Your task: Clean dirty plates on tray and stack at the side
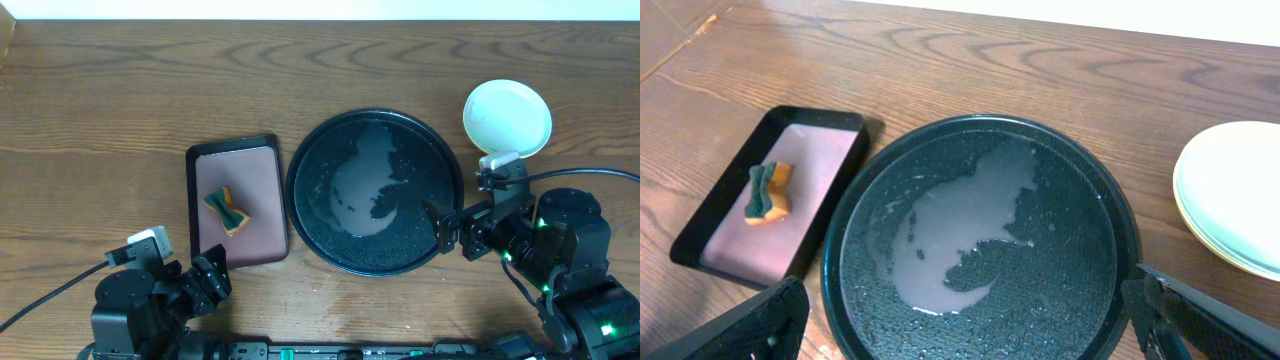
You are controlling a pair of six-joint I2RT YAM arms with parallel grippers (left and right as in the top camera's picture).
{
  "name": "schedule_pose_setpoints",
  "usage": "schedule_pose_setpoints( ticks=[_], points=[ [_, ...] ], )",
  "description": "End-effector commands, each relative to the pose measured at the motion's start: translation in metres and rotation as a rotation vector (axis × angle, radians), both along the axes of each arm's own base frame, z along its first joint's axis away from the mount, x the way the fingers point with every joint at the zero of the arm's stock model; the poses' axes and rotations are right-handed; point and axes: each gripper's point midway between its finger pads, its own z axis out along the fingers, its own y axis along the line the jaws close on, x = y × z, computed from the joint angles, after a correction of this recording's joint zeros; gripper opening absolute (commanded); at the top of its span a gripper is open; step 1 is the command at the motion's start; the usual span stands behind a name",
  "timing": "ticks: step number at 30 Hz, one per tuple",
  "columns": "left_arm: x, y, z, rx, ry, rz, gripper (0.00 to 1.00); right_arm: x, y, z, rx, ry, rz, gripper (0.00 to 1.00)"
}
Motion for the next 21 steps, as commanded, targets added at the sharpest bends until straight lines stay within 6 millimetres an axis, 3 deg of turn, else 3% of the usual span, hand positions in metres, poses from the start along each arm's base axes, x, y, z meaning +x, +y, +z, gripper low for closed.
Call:
schedule_pose_setpoints(
  ticks=[1,12,17,21],
  points=[
    [0.001,0.000,-0.003,0.014,0.010,-0.011,0.81,-0.001,0.000,-0.002,-0.002,0.007,-0.003,0.99],
    [0.001,0.000,-0.003,0.015,0.011,-0.011,0.81,0.000,-0.006,-0.006,-0.029,0.016,-0.031,0.99],
    [0.001,0.000,-0.003,0.014,0.010,-0.011,0.81,-0.005,-0.015,0.002,-0.040,-0.032,-0.067,0.99],
    [0.001,0.000,-0.003,0.015,0.011,-0.011,0.82,-0.010,-0.019,-0.006,-0.057,-0.067,-0.065,0.99]
  ],
)
